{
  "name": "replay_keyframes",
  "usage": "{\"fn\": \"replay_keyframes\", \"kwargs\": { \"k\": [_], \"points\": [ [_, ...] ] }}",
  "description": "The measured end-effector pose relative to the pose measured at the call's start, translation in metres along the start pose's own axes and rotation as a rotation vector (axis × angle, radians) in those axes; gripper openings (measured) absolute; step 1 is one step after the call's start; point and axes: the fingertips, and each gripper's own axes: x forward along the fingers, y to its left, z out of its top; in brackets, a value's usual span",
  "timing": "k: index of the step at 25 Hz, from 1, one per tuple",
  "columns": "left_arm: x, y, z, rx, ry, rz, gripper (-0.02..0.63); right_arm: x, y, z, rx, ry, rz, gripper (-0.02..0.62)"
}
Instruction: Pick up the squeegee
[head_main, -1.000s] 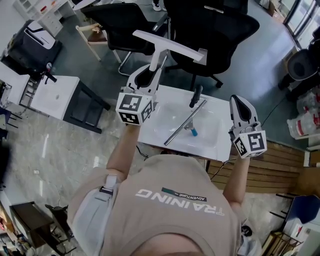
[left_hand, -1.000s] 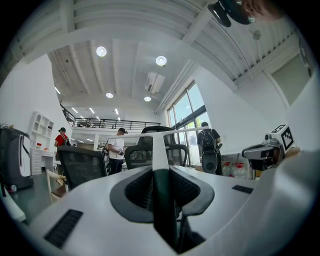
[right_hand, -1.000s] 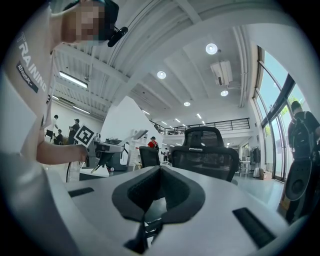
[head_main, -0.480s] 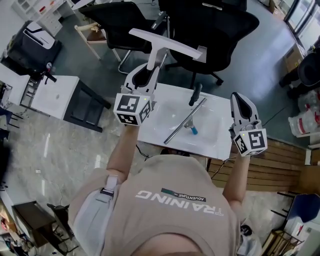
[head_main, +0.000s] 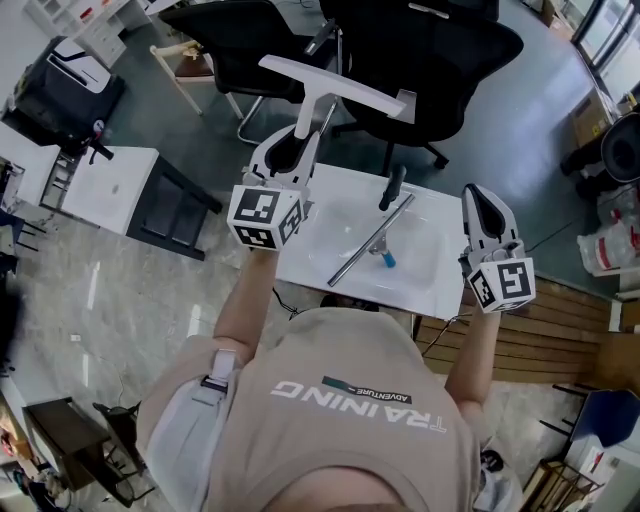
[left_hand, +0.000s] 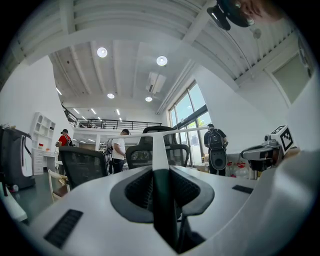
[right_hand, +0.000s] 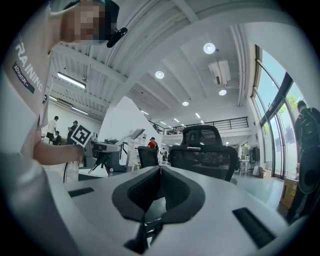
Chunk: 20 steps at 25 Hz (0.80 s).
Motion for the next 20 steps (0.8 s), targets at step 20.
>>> {"fn": "replay_keyframes", "kwargs": {
  "k": [20],
  "points": [
    [0.0045,0.0023,-0.0049,-0.004,0.002,-0.005,0.098,-0.0001,-0.0002,-0.0006,-0.001,-0.005,-0.012,0.031]
  ]
}}
